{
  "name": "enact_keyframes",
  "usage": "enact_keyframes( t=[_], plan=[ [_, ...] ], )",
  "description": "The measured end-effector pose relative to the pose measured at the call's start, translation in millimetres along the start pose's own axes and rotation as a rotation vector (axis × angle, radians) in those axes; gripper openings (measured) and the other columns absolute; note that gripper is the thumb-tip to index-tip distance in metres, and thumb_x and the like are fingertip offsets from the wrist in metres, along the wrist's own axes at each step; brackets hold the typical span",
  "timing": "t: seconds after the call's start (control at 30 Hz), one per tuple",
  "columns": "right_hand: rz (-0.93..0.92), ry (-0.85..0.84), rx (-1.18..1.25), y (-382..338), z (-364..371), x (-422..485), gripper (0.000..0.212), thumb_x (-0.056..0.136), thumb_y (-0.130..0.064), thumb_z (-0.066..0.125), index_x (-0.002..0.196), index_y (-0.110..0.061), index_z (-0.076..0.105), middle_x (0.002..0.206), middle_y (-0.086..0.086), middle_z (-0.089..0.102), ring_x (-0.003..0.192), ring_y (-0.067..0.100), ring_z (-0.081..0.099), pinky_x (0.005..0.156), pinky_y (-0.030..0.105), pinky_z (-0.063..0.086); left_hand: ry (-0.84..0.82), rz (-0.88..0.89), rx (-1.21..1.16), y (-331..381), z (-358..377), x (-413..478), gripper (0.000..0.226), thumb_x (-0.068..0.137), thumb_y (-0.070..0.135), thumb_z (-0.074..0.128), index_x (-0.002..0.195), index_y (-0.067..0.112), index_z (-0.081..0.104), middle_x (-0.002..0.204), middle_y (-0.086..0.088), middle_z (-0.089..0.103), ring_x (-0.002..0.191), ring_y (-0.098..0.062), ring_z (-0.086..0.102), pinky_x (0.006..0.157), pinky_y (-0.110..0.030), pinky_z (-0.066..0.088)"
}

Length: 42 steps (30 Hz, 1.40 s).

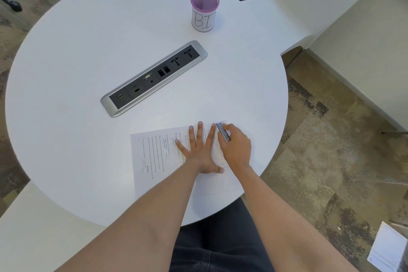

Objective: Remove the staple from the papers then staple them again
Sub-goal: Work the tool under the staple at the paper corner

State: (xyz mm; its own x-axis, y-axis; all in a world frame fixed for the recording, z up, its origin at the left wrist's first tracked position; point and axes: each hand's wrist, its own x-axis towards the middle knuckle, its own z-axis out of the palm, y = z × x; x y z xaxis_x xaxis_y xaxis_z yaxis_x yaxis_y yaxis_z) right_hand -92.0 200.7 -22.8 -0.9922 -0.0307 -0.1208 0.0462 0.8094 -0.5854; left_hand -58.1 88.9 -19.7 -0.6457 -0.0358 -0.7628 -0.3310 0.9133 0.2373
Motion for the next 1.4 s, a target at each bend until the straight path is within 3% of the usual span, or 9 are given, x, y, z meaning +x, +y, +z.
enact_keyframes(
  t=[0.2, 0.53, 0.67, 0.8, 0.9, 1.0, 1.13, 1.27, 1.4],
  plan=[
    [0.09, 0.058, 0.082, 9, -7, -10, 0.019, 0.089, -0.023, 0.067, 0.105, -0.015, 0.067, 0.088, -0.001, 0.072, 0.069, 0.015, 0.062, 0.063, 0.033, 0.053, -0.011, -0.002, -0.008, 1, -1, -1, 0.15, 0.058, 0.066, 0.081, 0.128, 0.048, -0.051, 0.126, 0.009, -0.069, 0.106, -0.018, -0.069, 0.075, -0.062, -0.04],
    [0.081, -0.041, -0.002, 8, 0, -16, 0.015, 0.092, -0.025, 0.062, 0.1, -0.017, 0.071, 0.084, -0.004, 0.069, 0.067, 0.012, 0.058, 0.059, 0.026, 0.045, -0.007, 0.009, -0.021, 1, 0, 0, 0.148, 0.06, 0.067, 0.079, 0.128, 0.047, -0.05, 0.12, 0.008, -0.072, 0.111, -0.022, -0.065, 0.093, -0.071, -0.028],
    [0.043, -0.018, -0.023, 7, -1, -13, 0.013, 0.091, -0.022, 0.064, 0.097, -0.015, 0.072, 0.076, -0.003, 0.066, 0.061, 0.011, 0.052, 0.055, 0.024, 0.037, -0.008, 0.015, -0.017, 0, 1, 0, 0.148, 0.059, 0.067, 0.079, 0.128, 0.048, -0.05, 0.127, 0.007, -0.068, 0.112, -0.022, -0.065, 0.09, -0.07, -0.031],
    [-0.06, -0.027, -0.063, 8, -5, -7, 0.01, 0.089, -0.018, 0.065, 0.093, -0.012, 0.072, 0.073, 0.001, 0.067, 0.059, 0.019, 0.059, 0.052, 0.032, 0.046, -0.004, 0.018, -0.015, 0, 1, 1, 0.148, 0.059, 0.067, 0.08, 0.129, 0.049, -0.049, 0.128, 0.007, -0.067, 0.107, -0.02, -0.068, 0.082, -0.066, -0.036],
    [-0.176, -0.056, -0.143, 12, -8, 2, 0.013, 0.088, -0.017, 0.067, 0.098, -0.012, 0.073, 0.073, 0.002, 0.066, 0.059, 0.023, 0.061, 0.05, 0.027, 0.037, -0.008, 0.016, -0.018, 0, 1, 0, 0.147, 0.06, 0.066, 0.079, 0.128, 0.048, -0.05, 0.125, 0.008, -0.069, 0.11, -0.021, -0.066, 0.09, -0.07, -0.03],
    [-0.195, -0.044, -0.073, 20, -13, 5, 0.02, 0.087, -0.022, 0.071, 0.104, -0.013, 0.075, 0.081, -0.001, 0.072, 0.064, 0.017, 0.064, 0.053, 0.025, 0.045, -0.016, 0.015, -0.018, 0, 0, 0, 0.147, 0.06, 0.066, 0.079, 0.128, 0.048, -0.05, 0.125, 0.008, -0.069, 0.113, -0.023, -0.064, 0.095, -0.073, -0.025],
    [-0.114, 0.008, 0.083, 22, -12, -5, 0.021, 0.083, -0.019, 0.074, 0.104, -0.016, 0.075, 0.077, -0.005, 0.07, 0.062, 0.014, 0.061, 0.057, 0.027, 0.05, -0.021, 0.018, -0.012, 0, 0, 0, 0.148, 0.059, 0.066, 0.08, 0.127, 0.048, -0.05, 0.128, 0.007, -0.068, 0.112, -0.022, -0.065, 0.087, -0.069, -0.033],
    [-0.232, 0.012, 0.008, 13, -7, -8, 0.013, 0.085, -0.016, 0.073, 0.098, -0.014, 0.074, 0.071, -0.003, 0.066, 0.057, 0.016, 0.059, 0.048, 0.03, 0.047, -0.031, 0.006, 0.001, 1, -2, 0, 0.148, 0.059, 0.067, 0.079, 0.121, 0.049, -0.055, 0.125, 0.005, -0.07, 0.11, -0.023, -0.066, 0.077, -0.067, -0.037],
    [0.034, 0.114, 0.092, 13, -7, -5, 0.02, 0.087, -0.019, 0.07, 0.105, -0.011, 0.071, 0.088, 0.0, 0.072, 0.071, 0.015, 0.064, 0.063, 0.027, 0.049, -0.041, 0.002, -0.016, 0, -2, 1, 0.149, 0.058, 0.065, 0.081, 0.125, 0.05, -0.052, 0.125, 0.006, -0.069, 0.111, -0.024, -0.064, 0.09, -0.074, -0.028]
  ],
)
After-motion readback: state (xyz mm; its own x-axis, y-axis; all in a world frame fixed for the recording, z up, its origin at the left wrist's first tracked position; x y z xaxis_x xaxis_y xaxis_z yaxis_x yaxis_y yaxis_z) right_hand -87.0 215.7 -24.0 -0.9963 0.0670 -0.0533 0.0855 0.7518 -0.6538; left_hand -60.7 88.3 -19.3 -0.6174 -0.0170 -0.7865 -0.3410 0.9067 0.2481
